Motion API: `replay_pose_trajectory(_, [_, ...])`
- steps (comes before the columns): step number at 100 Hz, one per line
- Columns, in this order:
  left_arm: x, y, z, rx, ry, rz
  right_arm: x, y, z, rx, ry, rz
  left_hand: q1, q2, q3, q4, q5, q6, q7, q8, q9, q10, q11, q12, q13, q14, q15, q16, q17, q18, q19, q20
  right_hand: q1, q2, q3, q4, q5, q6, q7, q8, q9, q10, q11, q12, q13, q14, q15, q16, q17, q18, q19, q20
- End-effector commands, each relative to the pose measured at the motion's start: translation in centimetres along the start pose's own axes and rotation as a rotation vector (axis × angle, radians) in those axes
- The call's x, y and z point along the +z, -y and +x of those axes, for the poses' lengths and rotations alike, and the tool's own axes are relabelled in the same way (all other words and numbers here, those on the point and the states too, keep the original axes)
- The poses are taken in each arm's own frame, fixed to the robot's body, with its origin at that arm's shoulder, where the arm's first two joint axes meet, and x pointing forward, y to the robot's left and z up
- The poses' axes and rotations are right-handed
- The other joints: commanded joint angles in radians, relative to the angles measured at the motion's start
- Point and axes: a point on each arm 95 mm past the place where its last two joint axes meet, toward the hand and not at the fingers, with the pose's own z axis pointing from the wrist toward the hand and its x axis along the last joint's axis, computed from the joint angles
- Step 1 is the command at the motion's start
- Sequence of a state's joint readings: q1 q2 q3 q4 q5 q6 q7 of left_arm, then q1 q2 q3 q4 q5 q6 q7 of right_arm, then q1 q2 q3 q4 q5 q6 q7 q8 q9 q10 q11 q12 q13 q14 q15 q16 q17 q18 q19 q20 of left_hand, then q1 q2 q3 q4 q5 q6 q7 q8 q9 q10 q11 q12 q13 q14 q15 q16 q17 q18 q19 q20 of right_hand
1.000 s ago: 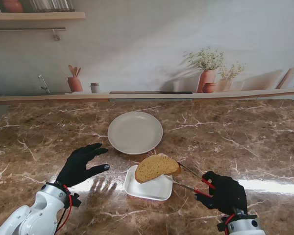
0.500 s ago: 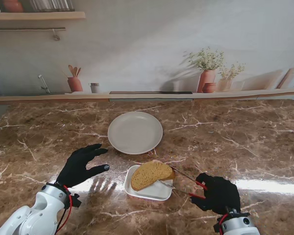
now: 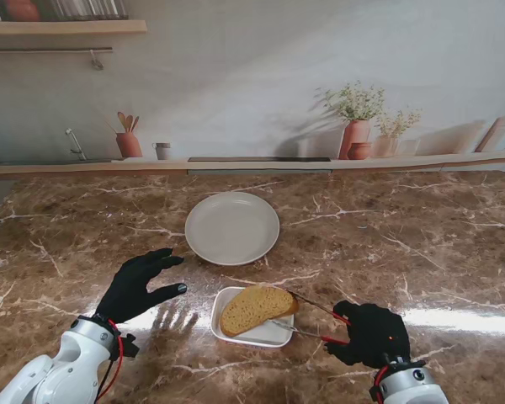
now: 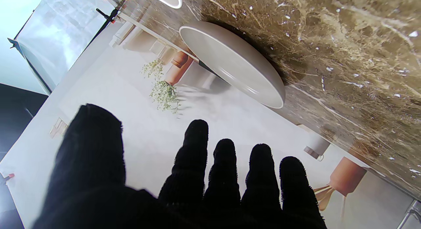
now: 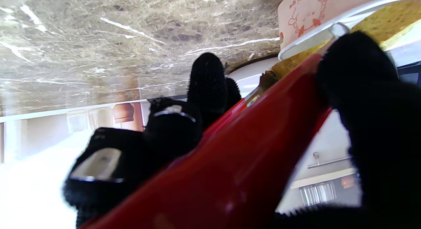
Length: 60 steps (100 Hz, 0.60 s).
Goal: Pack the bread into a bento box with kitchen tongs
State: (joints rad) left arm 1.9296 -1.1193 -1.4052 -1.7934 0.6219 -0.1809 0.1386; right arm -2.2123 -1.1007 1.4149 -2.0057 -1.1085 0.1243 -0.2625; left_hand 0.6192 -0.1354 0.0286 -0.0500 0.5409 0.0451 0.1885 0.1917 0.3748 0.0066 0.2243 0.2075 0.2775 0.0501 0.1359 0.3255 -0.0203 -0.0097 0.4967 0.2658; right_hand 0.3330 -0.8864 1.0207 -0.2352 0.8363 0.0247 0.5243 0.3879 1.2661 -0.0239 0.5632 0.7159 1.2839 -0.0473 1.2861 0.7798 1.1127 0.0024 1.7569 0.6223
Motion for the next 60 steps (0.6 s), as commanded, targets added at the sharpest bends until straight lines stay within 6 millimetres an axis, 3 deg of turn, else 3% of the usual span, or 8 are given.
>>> replay_pose_trajectory(1, [-0.38,-0.39,-0.12,-0.006,0.012,-0.002,-0.27,0.23,0.06,0.0,0.002,0.011,0.003,0.032,-0.034,0.035,0.003,-0.027,0.006,0.003,-0.021,-0.012,-0.026,-0.011,-0.035,-0.041,-0.03,-0.01,-0.002,-0.016,-0.043,-0.013,0.047,0.113,0.115,0.13,0.03,-0.066,-0.03,0.027,-0.004,-0.04,-0.007,0.012,0.04,-0.088,0.017,-0.012,0.092,-0.219,0.203,0.041])
replay_pose_trajectory(8, [-0.46,-0.38,-0.17,-0.005,0.015,0.0,-0.22,0.18,0.16,-0.002,0.001,0.006,0.003,0.032,-0.034,0.035,0.004,-0.03,0.006,0.003,-0.021,-0.012,-0.027,-0.012,-0.034,-0.042,-0.03,-0.01,-0.002,-0.016,-0.045,-0.014,0.04,0.113,0.102,0.134,0.0,-0.055,-0.049,0.028,-0.024,-0.044,-0.01,0.01,0.04,-0.091,0.011,-0.014,0.092,-0.223,0.199,0.039])
replay_pose_trajectory(21, [-0.54,-0.32,-0.23,-0.005,0.017,0.004,-0.2,0.1,0.24,-0.009,-0.001,0.004,0.003,0.034,-0.033,0.035,0.003,-0.029,0.005,0.003,-0.022,-0.013,-0.027,-0.012,-0.034,-0.042,-0.031,-0.011,-0.002,-0.016,-0.048,-0.015,0.014,0.142,0.037,0.189,-0.049,-0.037,-0.108,0.033,-0.07,-0.051,-0.002,-0.025,0.041,-0.096,-0.012,-0.02,0.091,-0.232,0.189,0.033])
replay_pose_trajectory(45, [-0.6,-0.31,-0.28,-0.006,0.014,0.007,-0.08,-0.03,-0.03,-0.031,0.004,-0.005,0.002,0.035,-0.034,0.035,0.005,-0.027,0.006,0.003,-0.02,-0.012,-0.026,-0.012,-0.034,-0.042,-0.031,-0.011,-0.002,-0.014,-0.053,-0.016,0.012,0.149,-0.106,0.17,-0.117,-0.029,-0.157,0.023,-0.129,-0.059,0.006,-0.05,0.041,-0.094,-0.054,-0.03,0.089,-0.234,0.179,0.028])
replay_pose_trajectory(60, [-0.67,-0.22,-0.3,-0.003,0.013,0.013,0.09,-0.03,-0.16,-0.036,0.0,-0.015,0.002,0.034,-0.034,0.035,0.007,-0.026,0.006,0.003,-0.019,-0.011,-0.026,-0.011,-0.033,-0.04,-0.03,-0.01,-0.002,-0.014,-0.056,-0.016,0.025,0.141,-0.141,0.168,-0.147,-0.019,-0.177,0.012,-0.149,-0.066,0.009,-0.054,0.04,-0.098,-0.066,-0.033,0.089,-0.234,0.177,0.027])
